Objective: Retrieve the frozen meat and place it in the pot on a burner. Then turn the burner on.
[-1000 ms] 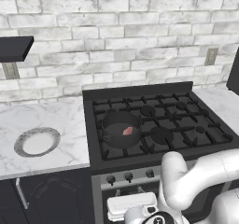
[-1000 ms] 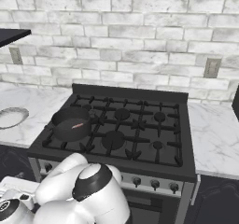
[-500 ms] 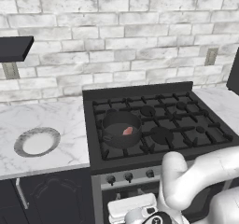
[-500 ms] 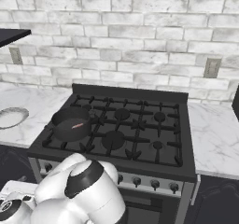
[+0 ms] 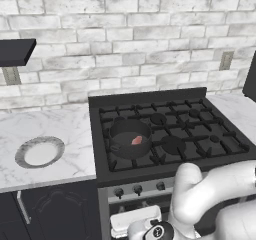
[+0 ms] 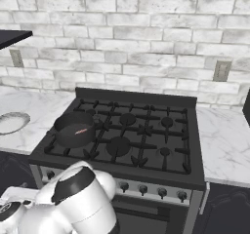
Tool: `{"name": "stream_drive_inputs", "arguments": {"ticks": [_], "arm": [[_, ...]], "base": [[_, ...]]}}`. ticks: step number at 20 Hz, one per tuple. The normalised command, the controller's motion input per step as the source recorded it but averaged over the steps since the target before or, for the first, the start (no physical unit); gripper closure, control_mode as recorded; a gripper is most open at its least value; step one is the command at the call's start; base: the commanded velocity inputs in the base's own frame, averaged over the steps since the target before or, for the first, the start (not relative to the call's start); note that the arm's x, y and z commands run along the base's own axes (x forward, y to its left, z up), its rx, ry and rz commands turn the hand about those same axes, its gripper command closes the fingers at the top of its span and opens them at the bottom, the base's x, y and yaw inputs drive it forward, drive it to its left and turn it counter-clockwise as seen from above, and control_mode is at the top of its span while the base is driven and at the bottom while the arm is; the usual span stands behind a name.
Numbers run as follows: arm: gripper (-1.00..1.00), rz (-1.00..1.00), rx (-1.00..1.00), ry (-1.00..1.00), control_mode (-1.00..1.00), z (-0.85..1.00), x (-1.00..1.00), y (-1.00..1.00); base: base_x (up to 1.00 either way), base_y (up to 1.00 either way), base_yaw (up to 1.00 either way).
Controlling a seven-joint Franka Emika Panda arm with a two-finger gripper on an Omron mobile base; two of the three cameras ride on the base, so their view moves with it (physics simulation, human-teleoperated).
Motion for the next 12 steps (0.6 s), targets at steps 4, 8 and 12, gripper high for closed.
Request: {"name": "stream_drive_inputs", "arguments": {"ticks": [4,8,12], "arm": [[-1.00,-0.22,0.05,0.00,-1.00,-0.23,-0.06,0.11],[-1.00,-0.25,0.06,0.00,-1.00,-0.19,-0.14,0.07],[-1.00,-0.06,0.07,0.02,-1.00,-0.16,-0.15,0.28]], "base": [[0.00,0.00,0.00],[0.00,0.00,0.00],[0.00,0.00,0.00]]}}
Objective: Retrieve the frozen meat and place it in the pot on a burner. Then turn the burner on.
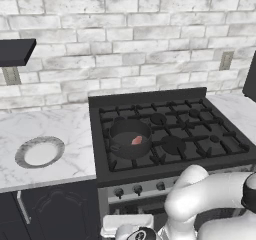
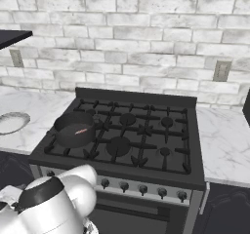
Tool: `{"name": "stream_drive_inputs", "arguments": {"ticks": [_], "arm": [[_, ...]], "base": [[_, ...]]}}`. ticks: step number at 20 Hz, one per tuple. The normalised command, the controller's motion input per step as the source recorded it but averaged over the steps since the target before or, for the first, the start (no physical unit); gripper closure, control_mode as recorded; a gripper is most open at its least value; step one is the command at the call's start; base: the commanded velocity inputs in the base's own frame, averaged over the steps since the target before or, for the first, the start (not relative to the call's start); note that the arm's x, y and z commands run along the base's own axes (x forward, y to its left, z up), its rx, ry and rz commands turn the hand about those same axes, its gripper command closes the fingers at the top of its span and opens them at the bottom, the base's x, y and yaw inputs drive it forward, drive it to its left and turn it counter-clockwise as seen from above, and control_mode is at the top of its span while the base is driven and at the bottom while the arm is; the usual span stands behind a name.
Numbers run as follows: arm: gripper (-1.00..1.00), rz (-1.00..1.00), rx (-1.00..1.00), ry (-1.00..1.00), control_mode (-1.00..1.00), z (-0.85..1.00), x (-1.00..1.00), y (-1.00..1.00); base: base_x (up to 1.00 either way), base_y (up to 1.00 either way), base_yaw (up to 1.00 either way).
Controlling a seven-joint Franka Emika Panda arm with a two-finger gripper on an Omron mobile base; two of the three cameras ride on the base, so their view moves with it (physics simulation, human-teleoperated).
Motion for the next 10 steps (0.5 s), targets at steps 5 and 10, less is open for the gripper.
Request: {"name": "stream_drive_inputs", "arguments": {"ticks": [5,10], "arm": [[-1.00,0.01,0.05,0.03,-1.00,-0.10,-0.04,0.15],[-1.00,0.01,0.11,-0.08,-1.00,-0.26,0.09,0.02]], "base": [[0.00,0.00,0.00],[0.00,0.00,0.00]]}}
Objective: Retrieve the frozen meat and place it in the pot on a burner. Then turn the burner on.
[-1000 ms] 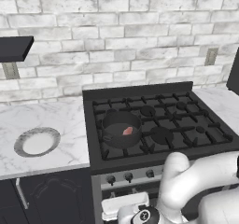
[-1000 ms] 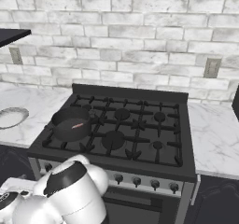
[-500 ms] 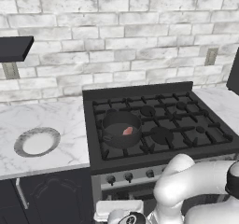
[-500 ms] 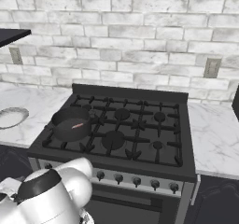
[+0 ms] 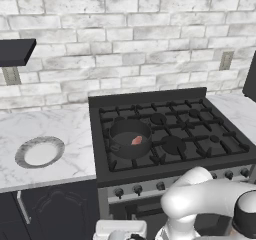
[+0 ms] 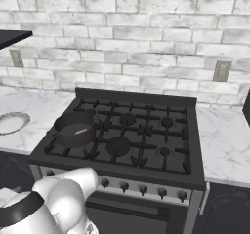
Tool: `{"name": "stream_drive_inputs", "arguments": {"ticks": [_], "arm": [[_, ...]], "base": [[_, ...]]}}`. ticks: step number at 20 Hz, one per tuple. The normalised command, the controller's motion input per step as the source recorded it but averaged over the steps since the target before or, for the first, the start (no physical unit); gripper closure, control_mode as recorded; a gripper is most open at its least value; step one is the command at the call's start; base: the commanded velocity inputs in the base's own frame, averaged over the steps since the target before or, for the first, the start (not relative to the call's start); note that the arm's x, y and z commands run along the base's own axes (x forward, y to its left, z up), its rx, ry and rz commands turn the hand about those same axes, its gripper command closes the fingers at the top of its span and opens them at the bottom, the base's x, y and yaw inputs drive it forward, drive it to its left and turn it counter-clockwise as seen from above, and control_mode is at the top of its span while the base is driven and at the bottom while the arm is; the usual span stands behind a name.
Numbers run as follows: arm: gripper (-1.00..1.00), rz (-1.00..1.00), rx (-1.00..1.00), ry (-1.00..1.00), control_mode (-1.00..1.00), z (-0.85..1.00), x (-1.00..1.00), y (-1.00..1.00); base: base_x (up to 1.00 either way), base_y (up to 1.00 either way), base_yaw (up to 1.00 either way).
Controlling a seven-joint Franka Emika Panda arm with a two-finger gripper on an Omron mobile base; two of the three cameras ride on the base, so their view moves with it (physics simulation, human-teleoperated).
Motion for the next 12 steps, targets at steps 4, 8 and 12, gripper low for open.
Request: {"name": "stream_drive_inputs", "arguments": {"ticks": [4,8,12], "arm": [[-1.00,0.11,0.26,0.00,-1.00,-0.31,0.02,0.04],[-1.00,0.11,0.28,-0.02,-1.00,-0.05,0.05,0.08],[-1.00,0.09,0.06,-0.02,-1.00,-0.02,0.53,-0.24]], "base": [[0.00,0.00,0.00],[0.00,0.00,0.00],[0.00,0.00,0.00]]}}
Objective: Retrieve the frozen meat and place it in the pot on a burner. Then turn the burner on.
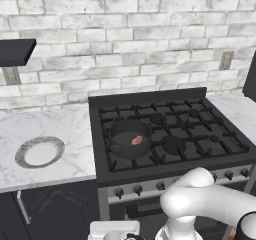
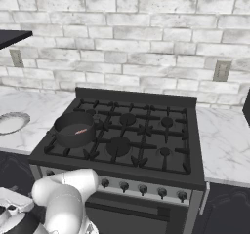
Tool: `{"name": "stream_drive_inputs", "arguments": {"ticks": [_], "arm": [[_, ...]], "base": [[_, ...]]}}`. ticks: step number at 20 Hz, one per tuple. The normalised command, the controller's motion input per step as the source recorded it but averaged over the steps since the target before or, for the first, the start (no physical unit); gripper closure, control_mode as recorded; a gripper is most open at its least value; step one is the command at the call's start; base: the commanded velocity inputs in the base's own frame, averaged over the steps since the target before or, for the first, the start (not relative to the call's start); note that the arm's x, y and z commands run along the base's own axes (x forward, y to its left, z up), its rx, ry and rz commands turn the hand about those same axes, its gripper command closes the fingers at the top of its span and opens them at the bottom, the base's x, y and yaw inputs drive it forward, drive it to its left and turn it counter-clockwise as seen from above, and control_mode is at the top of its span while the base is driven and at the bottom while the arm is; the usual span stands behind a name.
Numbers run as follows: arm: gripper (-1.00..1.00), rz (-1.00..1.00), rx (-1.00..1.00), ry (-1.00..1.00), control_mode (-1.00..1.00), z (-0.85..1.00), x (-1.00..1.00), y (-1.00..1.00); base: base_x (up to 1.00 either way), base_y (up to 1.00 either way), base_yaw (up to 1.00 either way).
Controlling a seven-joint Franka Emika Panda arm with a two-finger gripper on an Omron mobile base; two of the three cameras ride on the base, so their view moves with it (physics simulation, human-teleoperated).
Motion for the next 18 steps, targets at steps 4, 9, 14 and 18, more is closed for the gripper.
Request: {"name": "stream_drive_inputs", "arguments": {"ticks": [4,9,14,18], "arm": [[-1.00,0.15,0.01,-0.03,-1.00,-0.05,0.52,-0.35],[-1.00,0.17,0.01,-0.09,-1.00,-0.06,0.36,-0.22],[-1.00,0.06,0.01,-0.03,-1.00,-0.02,0.17,-0.13],[-1.00,0.00,0.02,0.00,-1.00,-0.05,0.00,0.00]], "base": [[0.00,0.00,0.00],[0.00,0.00,0.00],[0.00,0.00,0.00],[0.00,0.00,0.00]]}}
